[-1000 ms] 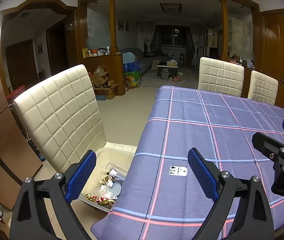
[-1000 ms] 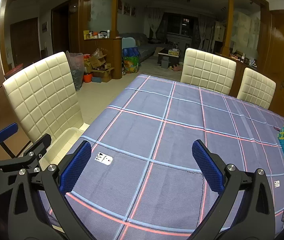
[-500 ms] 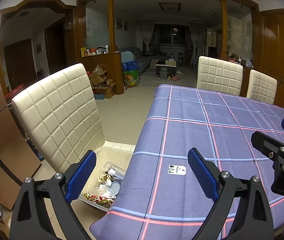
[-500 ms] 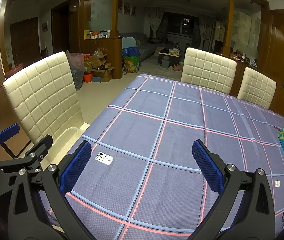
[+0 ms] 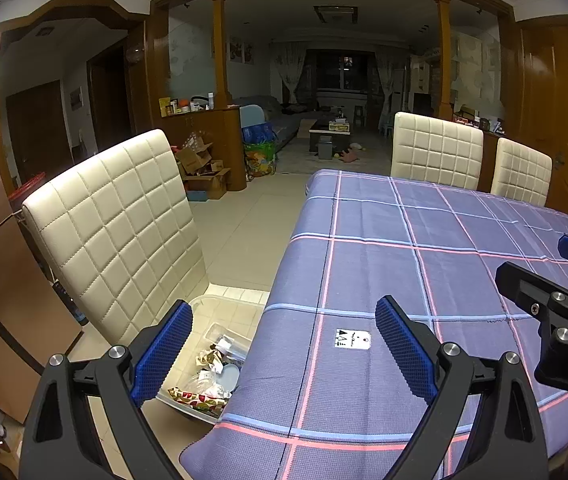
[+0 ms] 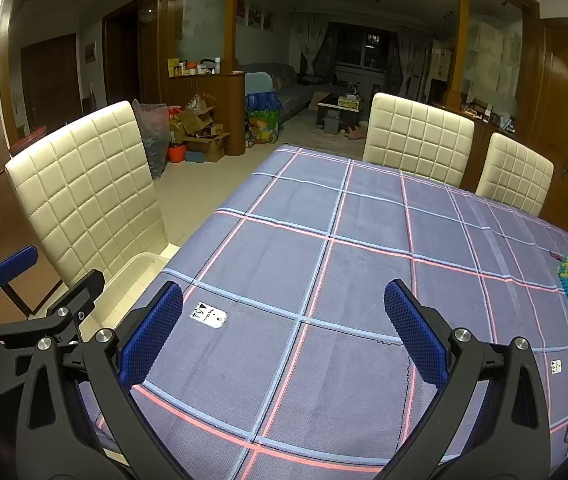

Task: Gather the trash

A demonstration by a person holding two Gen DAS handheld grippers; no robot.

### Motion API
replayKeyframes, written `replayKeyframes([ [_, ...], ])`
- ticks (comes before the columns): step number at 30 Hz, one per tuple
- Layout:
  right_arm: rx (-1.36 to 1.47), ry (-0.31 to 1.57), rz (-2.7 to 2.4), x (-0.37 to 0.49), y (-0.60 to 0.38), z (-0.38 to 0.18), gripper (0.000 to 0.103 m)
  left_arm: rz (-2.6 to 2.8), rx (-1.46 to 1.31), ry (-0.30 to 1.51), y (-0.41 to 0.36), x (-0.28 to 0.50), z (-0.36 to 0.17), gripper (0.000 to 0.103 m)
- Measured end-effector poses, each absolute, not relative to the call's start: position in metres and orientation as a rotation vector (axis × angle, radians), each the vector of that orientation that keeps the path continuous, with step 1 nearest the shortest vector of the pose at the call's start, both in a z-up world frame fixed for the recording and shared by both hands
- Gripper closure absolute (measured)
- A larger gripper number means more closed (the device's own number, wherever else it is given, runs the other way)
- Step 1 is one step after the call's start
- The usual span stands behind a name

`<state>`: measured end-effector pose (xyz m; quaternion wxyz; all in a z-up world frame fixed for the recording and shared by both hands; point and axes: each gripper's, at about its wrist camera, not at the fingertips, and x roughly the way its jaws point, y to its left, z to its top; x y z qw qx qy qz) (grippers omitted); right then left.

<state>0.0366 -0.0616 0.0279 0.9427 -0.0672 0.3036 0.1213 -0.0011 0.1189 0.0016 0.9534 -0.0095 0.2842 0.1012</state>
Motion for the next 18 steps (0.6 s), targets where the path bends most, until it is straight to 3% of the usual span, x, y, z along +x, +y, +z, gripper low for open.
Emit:
replayKeyframes([
  [18, -0.14, 0.628, 0.243, 0.0409, -0.0631, 0.0261, 0.004, 0.231, 0.02, 0.555, 0.1112, -0.0045, 0.0001, 0.013],
])
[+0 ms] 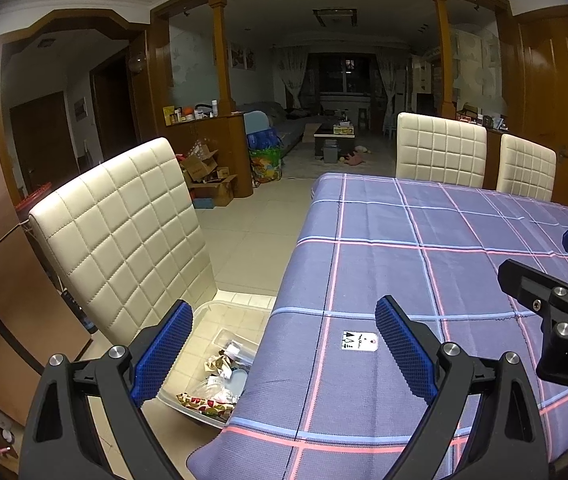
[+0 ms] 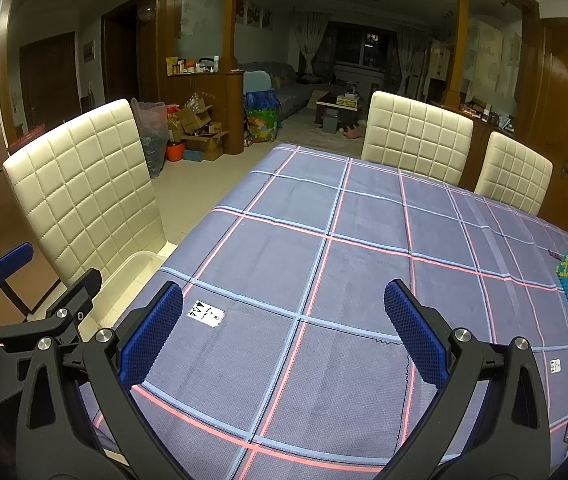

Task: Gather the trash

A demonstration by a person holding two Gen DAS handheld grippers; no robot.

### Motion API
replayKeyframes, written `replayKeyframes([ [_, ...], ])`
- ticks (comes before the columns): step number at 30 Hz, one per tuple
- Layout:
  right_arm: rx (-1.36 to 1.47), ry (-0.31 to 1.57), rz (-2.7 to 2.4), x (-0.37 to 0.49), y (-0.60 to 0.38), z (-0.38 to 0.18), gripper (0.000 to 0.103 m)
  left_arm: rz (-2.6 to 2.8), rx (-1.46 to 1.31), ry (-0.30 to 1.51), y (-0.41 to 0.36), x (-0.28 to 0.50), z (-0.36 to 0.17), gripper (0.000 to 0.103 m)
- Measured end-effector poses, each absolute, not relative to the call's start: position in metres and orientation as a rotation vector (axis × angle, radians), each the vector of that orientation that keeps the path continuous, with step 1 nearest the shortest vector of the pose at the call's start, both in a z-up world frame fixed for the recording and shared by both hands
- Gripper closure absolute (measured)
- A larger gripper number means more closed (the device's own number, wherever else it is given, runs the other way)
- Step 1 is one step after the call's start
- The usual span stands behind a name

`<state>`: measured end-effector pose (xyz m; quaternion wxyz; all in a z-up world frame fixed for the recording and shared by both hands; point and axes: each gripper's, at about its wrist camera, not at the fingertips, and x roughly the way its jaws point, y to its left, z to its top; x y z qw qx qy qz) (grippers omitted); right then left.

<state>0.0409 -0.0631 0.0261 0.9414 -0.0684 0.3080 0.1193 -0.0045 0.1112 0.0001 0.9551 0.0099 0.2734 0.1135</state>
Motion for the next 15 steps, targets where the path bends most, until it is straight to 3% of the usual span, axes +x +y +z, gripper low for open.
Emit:
replayKeyframes([
  [15, -0.14, 0.633, 0.243, 0.0422, -0.0644, 0.0248, 0.004, 0.202, 0.011, 0.579, 0.1122, -0.002, 0.0002, 0.012],
])
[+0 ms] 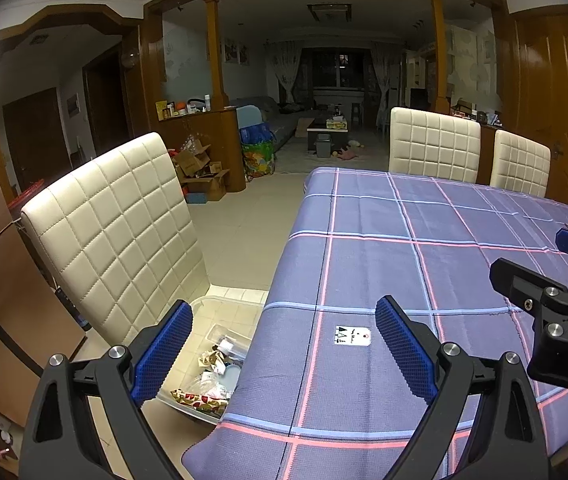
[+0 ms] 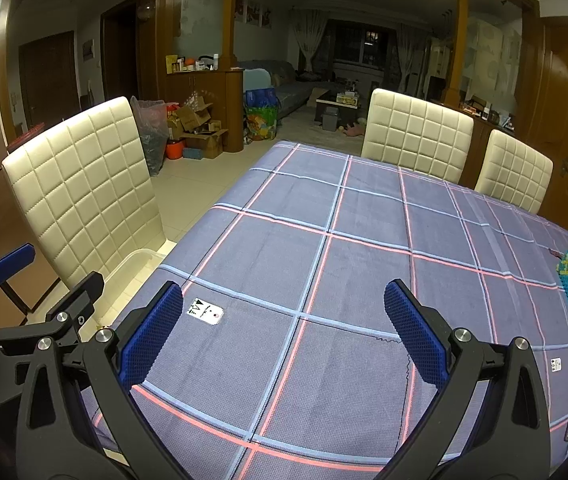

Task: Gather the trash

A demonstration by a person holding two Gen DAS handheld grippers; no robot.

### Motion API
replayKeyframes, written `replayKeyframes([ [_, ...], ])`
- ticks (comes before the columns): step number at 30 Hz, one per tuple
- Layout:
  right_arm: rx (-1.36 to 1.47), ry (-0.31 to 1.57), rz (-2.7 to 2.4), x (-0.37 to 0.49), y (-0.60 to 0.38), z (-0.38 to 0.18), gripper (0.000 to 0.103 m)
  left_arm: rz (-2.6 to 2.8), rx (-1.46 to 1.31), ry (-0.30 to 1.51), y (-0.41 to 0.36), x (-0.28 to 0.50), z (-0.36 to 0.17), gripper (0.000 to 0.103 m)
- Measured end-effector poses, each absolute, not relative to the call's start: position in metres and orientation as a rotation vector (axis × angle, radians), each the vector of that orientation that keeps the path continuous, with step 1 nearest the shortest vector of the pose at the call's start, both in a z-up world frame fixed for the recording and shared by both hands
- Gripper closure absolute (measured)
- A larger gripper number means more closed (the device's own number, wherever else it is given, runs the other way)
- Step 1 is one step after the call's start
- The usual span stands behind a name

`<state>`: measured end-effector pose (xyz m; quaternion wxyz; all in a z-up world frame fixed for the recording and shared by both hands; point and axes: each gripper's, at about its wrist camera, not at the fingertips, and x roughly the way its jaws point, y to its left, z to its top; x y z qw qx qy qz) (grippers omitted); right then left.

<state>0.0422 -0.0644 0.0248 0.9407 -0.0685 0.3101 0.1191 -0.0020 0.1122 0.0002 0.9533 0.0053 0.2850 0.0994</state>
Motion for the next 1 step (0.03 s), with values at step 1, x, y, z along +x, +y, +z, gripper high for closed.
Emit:
replayKeyframes([
  [1, -0.138, 0.631, 0.244, 0.0421, -0.0639, 0.0254, 0.004, 0.2, 0.01, 0.579, 0.112, -0.002, 0.0, 0.012],
])
